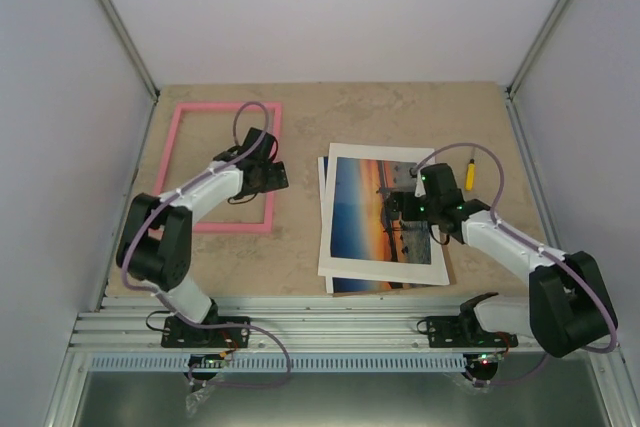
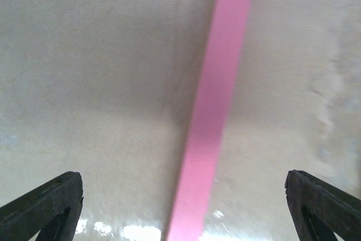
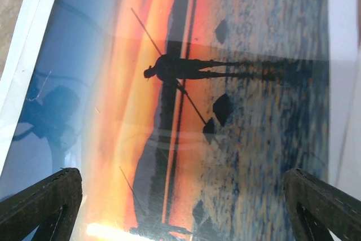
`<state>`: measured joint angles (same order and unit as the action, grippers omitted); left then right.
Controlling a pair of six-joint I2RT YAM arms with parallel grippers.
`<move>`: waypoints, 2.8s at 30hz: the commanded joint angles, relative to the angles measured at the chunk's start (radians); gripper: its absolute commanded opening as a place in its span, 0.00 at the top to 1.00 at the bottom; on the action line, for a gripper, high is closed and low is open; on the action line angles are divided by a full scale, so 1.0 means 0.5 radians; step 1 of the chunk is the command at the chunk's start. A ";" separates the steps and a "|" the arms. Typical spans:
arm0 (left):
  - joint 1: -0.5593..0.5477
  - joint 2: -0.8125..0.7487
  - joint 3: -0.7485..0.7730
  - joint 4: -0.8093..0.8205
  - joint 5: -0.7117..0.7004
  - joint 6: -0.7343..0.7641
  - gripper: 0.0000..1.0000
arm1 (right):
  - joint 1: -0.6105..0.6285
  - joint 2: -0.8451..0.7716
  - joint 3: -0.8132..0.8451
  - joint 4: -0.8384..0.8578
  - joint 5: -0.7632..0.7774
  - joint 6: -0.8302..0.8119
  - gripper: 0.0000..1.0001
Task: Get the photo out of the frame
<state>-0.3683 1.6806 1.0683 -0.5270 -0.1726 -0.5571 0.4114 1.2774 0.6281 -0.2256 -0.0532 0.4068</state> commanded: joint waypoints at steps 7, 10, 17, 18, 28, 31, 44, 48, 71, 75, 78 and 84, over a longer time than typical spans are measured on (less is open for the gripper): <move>-0.262 -0.392 -0.196 0.044 0.541 -0.130 0.01 | -0.270 -0.171 -0.005 -0.221 -0.235 0.049 0.02; -0.449 -0.388 -0.228 0.073 0.637 -0.210 0.00 | -0.342 -0.183 -0.024 -0.288 -0.255 0.098 0.02; -0.619 -0.320 -0.329 0.173 0.788 -0.303 0.00 | -0.432 -0.182 -0.080 -0.393 -0.203 0.158 0.02; -0.626 -0.309 -0.337 0.184 0.793 -0.310 0.00 | -0.435 -0.176 -0.085 -0.412 -0.183 0.168 0.02; -0.629 -0.170 -0.385 0.382 0.982 -0.389 0.00 | -0.493 -0.117 -0.157 -0.412 -0.108 0.192 0.02; -0.629 -0.110 -0.377 0.416 1.001 -0.395 0.00 | -0.511 -0.098 -0.180 -0.384 -0.097 0.186 0.02; -0.621 0.175 -0.291 0.560 1.069 -0.430 0.01 | -0.522 0.110 -0.162 -0.266 -0.304 0.087 0.02; -0.569 0.233 -0.224 0.562 1.102 -0.402 0.01 | -0.522 0.142 -0.147 -0.196 -0.449 0.099 0.02; -0.217 0.098 -0.147 0.239 1.108 -0.110 0.01 | -0.520 0.086 0.055 -0.273 -0.280 0.053 0.02; -0.256 -0.073 -0.393 0.302 1.223 -0.168 0.02 | -0.504 -0.042 0.017 -0.292 -0.308 0.045 0.02; -0.306 -0.154 -0.536 0.373 1.302 -0.230 0.02 | -0.492 -0.115 -0.014 -0.277 -0.344 0.064 0.02; -0.414 -0.243 -0.753 0.476 1.388 -0.325 0.03 | -0.465 -0.159 -0.045 -0.260 -0.416 0.077 0.02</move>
<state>-0.5423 1.5661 0.7631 -0.2932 0.4793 -0.6746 0.1650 1.2144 0.6250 -0.3454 -0.2340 0.4473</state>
